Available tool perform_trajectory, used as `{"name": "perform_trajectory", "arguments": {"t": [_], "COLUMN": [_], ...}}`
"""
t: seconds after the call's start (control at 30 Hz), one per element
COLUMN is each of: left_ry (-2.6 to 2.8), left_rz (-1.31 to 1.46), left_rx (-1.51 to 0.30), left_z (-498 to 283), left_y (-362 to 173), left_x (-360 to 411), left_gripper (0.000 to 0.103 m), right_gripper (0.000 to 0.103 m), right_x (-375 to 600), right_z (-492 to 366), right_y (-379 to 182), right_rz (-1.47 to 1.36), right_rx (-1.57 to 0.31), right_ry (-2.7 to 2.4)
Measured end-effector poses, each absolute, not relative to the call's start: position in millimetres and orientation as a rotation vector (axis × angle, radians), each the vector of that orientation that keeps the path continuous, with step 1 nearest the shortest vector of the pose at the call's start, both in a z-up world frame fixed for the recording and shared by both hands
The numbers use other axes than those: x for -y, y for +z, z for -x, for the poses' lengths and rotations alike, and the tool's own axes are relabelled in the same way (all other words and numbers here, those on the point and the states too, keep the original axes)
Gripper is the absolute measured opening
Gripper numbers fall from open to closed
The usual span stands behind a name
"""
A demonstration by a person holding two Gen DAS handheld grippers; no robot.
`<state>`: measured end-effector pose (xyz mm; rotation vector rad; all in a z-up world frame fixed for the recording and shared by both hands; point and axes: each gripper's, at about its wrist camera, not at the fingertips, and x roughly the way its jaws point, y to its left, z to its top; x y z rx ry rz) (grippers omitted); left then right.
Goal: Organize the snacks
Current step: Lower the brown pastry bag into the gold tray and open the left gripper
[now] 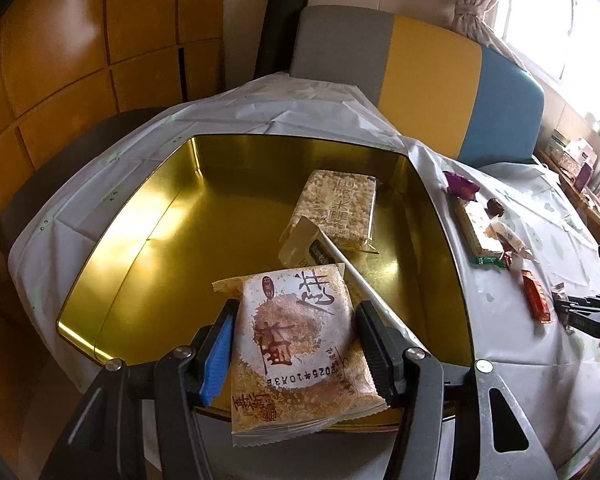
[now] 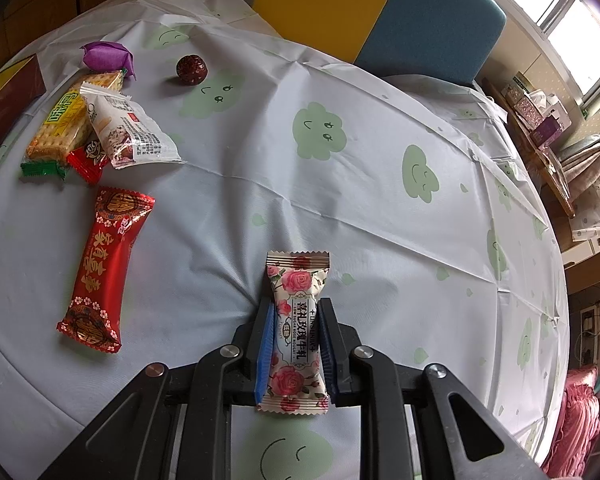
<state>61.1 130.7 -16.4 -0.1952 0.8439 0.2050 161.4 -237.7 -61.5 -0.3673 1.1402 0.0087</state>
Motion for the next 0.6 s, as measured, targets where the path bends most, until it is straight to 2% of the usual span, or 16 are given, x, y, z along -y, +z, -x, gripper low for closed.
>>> {"name": "perform_trajectory", "arguments": {"t": [0.6], "left_ry": [0.232], "left_rz": [0.196], "left_rx": [-0.868], "left_z": [-67], "left_y": [-25], "left_x": [-136], "left_gripper": [0.060], "right_gripper": [0.022], "right_x": [235], "right_z": [-159], "right_y": [-60], "right_rz": [0.376], "right_rx": [-1.133], "right_ry": [0.001]}}
